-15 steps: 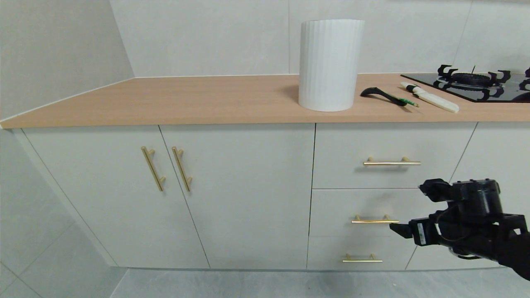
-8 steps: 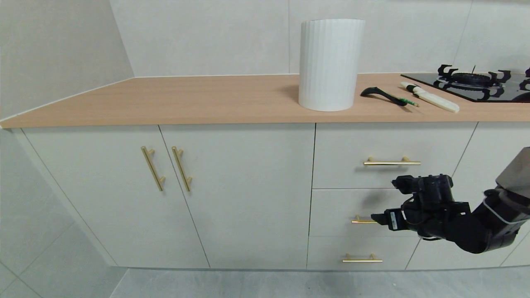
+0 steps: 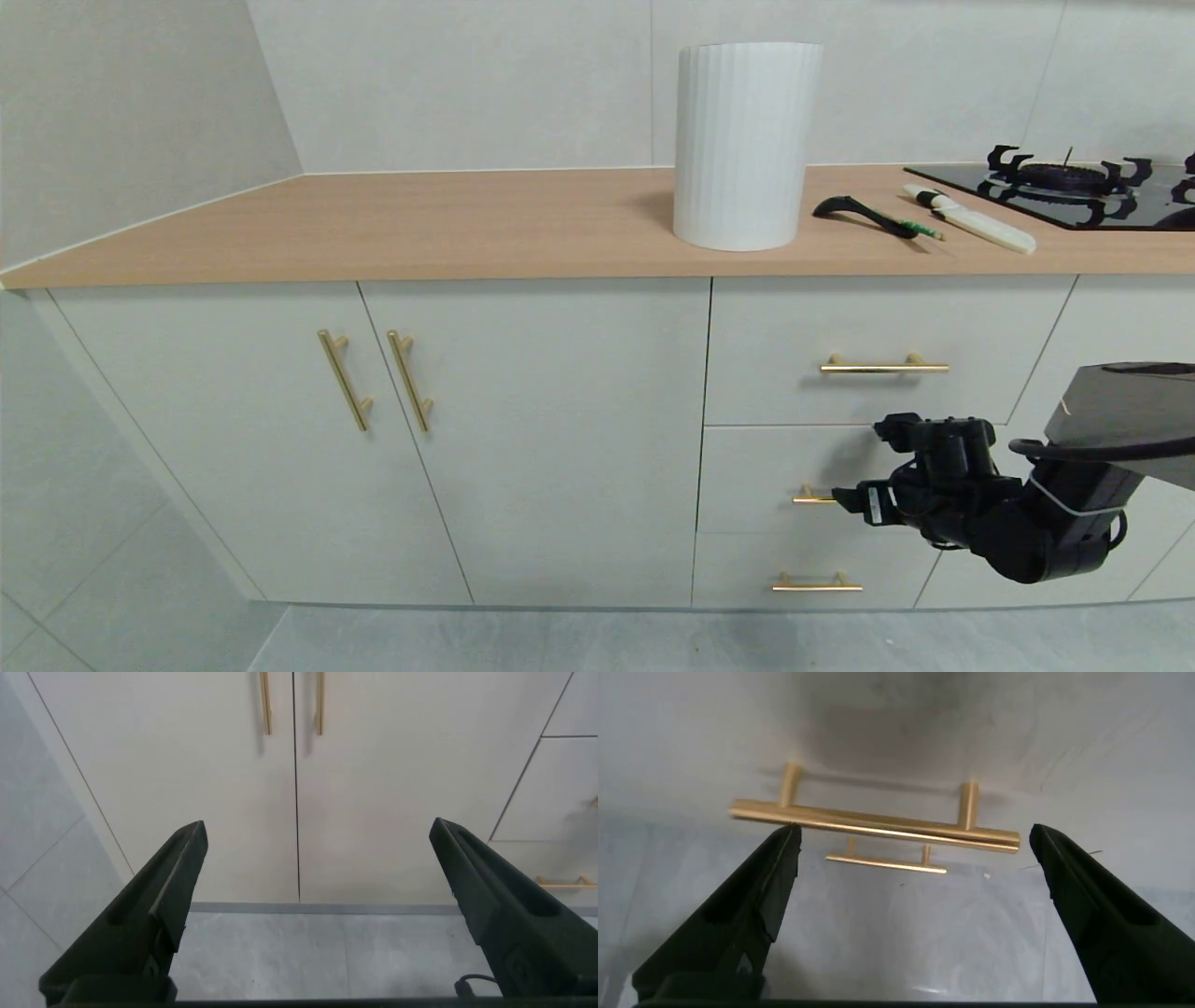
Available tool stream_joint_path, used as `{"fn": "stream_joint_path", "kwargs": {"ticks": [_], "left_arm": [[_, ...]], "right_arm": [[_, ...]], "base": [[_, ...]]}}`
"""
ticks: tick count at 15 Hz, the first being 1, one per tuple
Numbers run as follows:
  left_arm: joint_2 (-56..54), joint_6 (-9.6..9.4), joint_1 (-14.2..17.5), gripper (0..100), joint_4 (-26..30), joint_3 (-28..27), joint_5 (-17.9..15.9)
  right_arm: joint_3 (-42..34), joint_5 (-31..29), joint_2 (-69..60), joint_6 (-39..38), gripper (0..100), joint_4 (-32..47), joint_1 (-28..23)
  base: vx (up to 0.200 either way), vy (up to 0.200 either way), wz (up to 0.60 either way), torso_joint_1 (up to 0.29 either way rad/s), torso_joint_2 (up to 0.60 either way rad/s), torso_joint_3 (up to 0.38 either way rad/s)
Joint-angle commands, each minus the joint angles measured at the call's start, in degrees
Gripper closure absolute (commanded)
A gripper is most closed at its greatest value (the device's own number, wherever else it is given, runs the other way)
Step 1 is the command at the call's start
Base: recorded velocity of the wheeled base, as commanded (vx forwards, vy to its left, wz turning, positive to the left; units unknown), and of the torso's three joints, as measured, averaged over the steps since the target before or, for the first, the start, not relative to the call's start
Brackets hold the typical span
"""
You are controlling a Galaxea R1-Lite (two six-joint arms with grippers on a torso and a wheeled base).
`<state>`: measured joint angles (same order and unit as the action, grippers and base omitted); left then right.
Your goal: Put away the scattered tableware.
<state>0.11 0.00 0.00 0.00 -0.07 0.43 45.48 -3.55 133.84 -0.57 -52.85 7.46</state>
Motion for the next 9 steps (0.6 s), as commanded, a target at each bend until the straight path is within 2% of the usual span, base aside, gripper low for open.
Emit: {"fn": "stream_joint_path", "kwargs": {"ticks": [1,9], "left_arm": [[0.0,0.0,0.0,0,0.0,0.0,0.0],[0.0,0.0,0.0,0,0.0,0.1,0.0]], "right_arm": [[0.7,-1.1,2.7,0.0,0,-1.2,-0.3],[3.3,-4.5,7.8,-0.2,0,-7.8,-0.1]], "base": [[0.0,0.0,0.0,0.0,0.0,0.0],[0.0,0.0,0.0,0.0,0.0,0.0]]}}
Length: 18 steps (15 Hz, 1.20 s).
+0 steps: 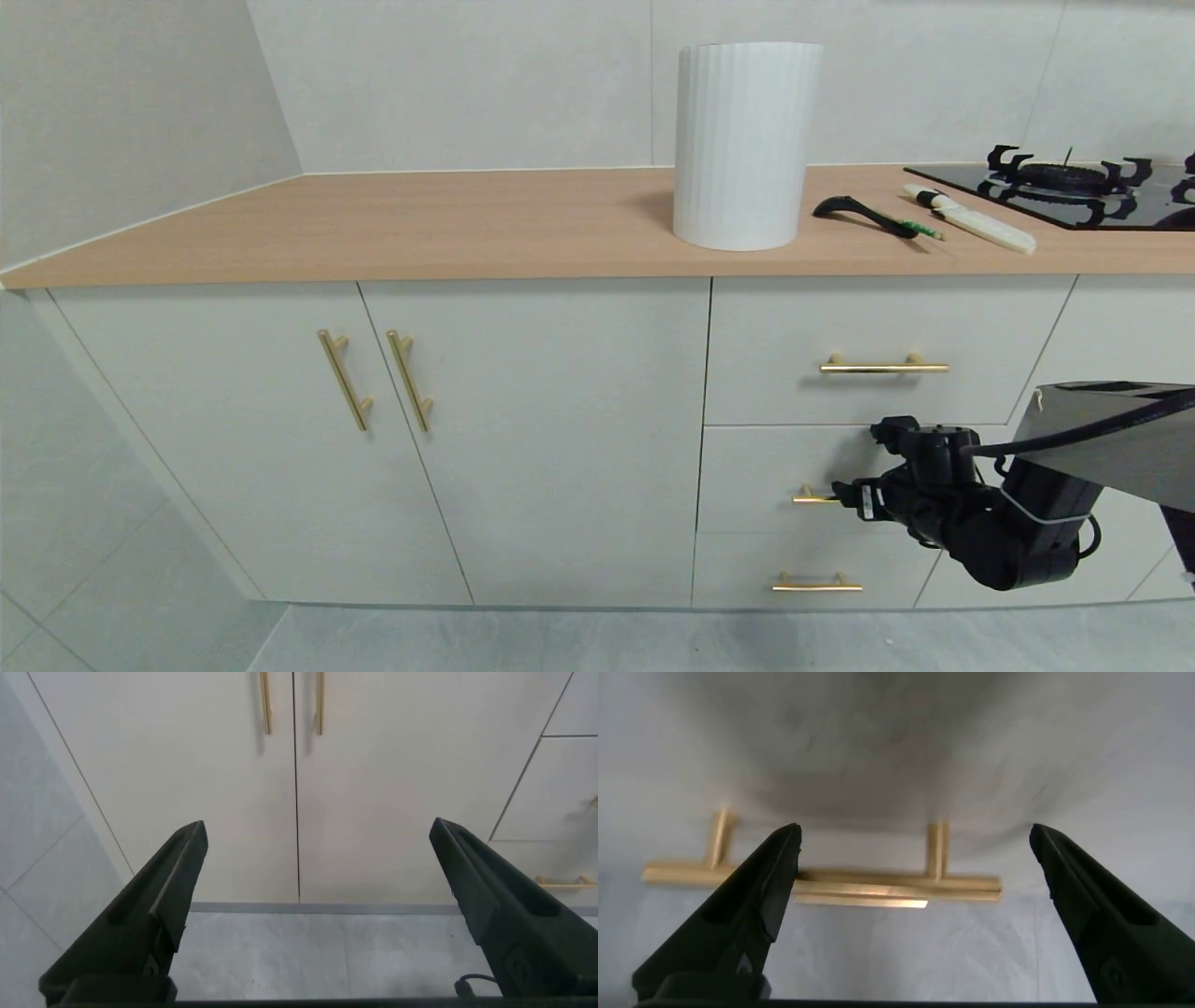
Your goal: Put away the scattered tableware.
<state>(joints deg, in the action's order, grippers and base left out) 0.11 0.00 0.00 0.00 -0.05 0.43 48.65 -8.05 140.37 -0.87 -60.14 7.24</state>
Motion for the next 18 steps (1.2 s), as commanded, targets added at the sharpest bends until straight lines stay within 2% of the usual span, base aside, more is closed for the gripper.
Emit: {"fn": "stream_joint_path", "kwargs": {"ticks": [1,18], "left_arm": [[0.0,0.0,0.0,0,0.0,0.0,0.0],[0.0,0.0,0.0,0,0.0,0.0,0.0]], "right_arm": [[0.1,0.0,1.4,0.1,0,-0.5,0.1],[-2.2,0.0,-1.2,0.7,0,5.3,0.4]], "base": [[0.0,0.0,0.0,0.0,0.0,0.0],[0.0,0.0,0.0,0.0,0.0,0.0]]}}
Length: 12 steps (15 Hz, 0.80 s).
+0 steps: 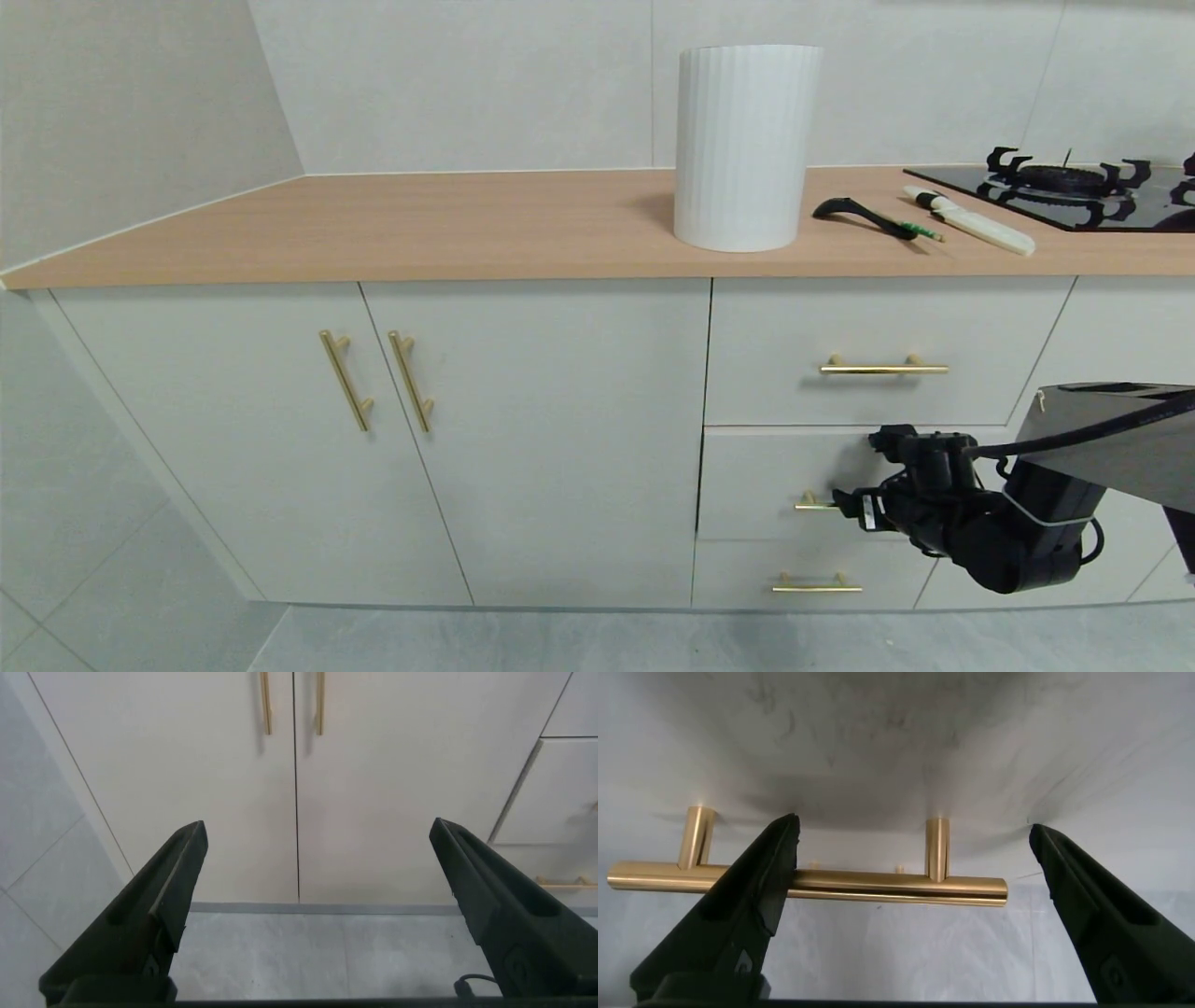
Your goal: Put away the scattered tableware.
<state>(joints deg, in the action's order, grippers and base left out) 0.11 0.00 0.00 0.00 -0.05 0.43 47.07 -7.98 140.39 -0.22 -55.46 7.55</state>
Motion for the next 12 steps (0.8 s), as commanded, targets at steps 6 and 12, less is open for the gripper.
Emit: {"fn": "stream_joint_path", "kwargs": {"ticks": [6,12], "left_arm": [[0.0,0.0,0.0,0,0.0,0.0,0.0],[0.0,0.0,0.0,0,0.0,0.0,0.0]], "right_arm": [[-6.0,0.8,-21.5,2.6,0,17.6,2.7],[-6.5,0.1,-36.6,2.1,0,25.5,8.3]], "base": [[0.0,0.0,0.0,0.0,0.0,0.0],[0.0,0.0,0.0,0.0,0.0,0.0]]}}
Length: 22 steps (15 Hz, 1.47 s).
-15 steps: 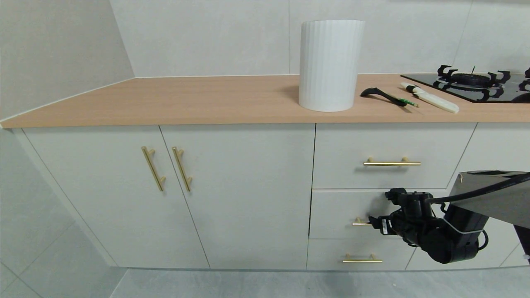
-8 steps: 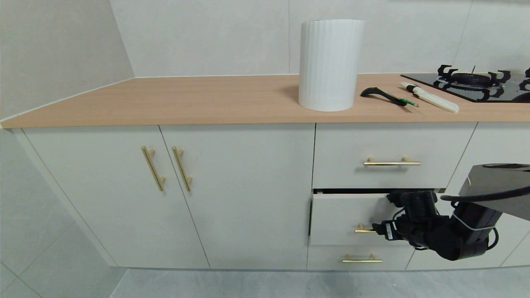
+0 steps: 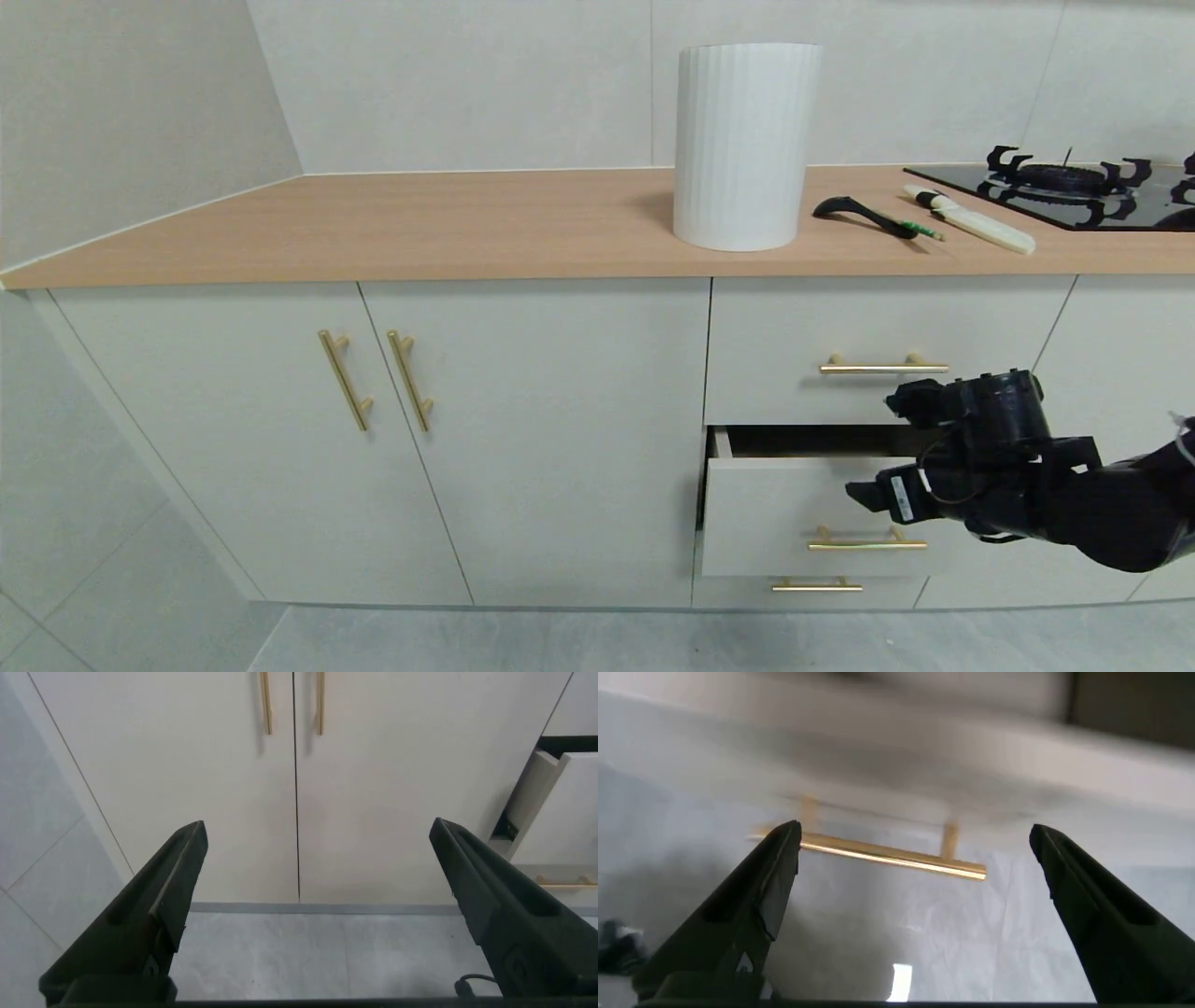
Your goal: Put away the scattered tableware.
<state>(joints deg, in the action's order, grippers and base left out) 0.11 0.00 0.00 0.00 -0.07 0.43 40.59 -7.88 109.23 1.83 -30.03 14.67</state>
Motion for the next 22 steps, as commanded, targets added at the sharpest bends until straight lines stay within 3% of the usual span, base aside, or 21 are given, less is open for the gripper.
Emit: {"fn": "stream_joint_path", "kwargs": {"ticks": [1,8,11,18,22], "left_arm": [[0.0,0.0,0.0,0,0.0,0.0,0.0],[0.0,0.0,0.0,0,0.0,0.1,0.0],[0.0,0.0,0.0,0,0.0,0.0,0.0],[0.0,0.0,0.0,0,0.0,0.1,0.0],[0.0,0.0,0.0,0,0.0,0.0,0.0]], "right_arm": [[0.0,-0.7,-5.3,-0.6,0,-1.3,1.3],[1.0,-7.4,7.6,-4.4,0,-16.5,2.0],[1.2,-7.5,12.3,-4.5,0,-23.1,2.0],[1.3,-7.4,13.6,-4.6,0,-22.4,2.0],[1.5,-7.4,12.2,-4.6,0,-17.9,2.0]], "base": [[0.0,0.0,0.0,0.0,0.0,0.0],[0.0,0.0,0.0,0.0,0.0,0.0],[0.0,0.0,0.0,0.0,0.0,0.0],[0.0,0.0,0.0,0.0,0.0,0.0],[0.0,0.0,0.0,0.0,0.0,0.0]]}}
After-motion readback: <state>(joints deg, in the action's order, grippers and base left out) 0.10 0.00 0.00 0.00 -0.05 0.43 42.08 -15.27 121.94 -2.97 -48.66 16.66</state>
